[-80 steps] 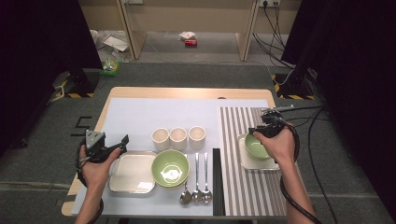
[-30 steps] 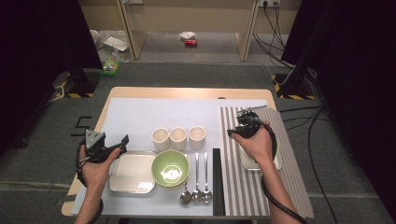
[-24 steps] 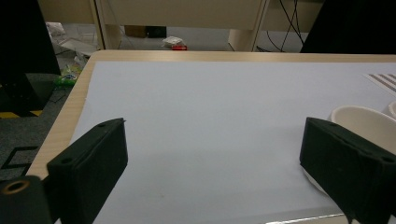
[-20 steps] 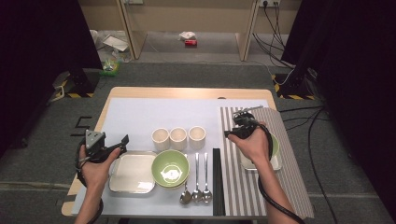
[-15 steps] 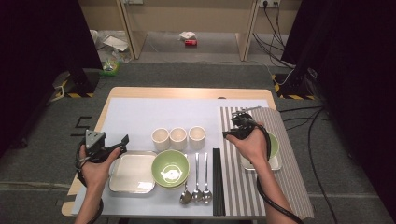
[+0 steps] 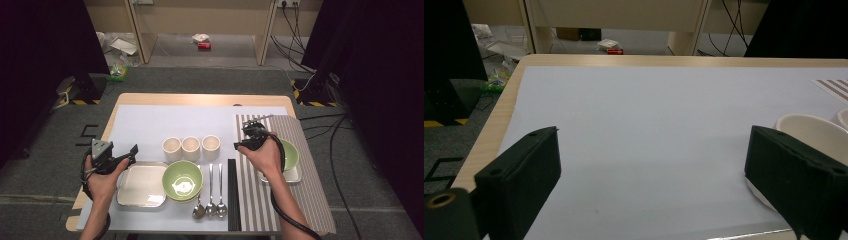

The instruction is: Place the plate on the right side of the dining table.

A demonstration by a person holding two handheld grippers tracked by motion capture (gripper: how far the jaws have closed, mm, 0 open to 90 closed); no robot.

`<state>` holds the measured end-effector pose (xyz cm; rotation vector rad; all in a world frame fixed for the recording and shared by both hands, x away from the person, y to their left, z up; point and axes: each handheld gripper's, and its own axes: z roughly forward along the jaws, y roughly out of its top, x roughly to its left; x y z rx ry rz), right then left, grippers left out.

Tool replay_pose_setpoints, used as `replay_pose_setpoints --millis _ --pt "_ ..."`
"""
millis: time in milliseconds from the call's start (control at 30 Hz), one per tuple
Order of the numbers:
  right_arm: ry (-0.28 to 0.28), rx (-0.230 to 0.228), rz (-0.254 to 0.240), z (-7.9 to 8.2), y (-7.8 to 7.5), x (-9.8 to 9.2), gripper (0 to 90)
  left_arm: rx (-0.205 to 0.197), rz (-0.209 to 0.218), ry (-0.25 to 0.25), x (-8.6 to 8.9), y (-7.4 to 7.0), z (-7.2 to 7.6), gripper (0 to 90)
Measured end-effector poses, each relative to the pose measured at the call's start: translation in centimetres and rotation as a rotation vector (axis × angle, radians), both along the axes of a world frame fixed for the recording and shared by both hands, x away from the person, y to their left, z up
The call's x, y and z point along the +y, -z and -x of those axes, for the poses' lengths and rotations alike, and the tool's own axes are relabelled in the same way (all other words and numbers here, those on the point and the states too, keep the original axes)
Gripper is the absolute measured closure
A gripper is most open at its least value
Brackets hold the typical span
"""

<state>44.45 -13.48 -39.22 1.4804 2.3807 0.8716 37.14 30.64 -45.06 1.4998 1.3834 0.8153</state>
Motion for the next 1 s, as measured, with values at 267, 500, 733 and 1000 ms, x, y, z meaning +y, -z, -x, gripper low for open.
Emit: replay_pose_setpoints --millis 267,500,733,1000 --pt "-0.011 0.021 0.004 0.0 0.6 0.9 63.4 0.0 0.001 -0.002 0.1 0.0 0.0 6.9" --pt "-0.026 0.037 0.004 0.1 1.0 1.6 64.7 0.001 0.002 -0.002 0.1 0.0 0.1 6.8" --pt "-0.033 0.062 0.002 0.2 1.8 2.3 65.5 0.002 0.001 -0.002 0.1 0.0 0.0 6.9" --pt "-0.046 0.087 0.008 0.2 2.8 3.3 66.1 0.003 0.002 -0.002 0.2 0.0 0.1 6.9"
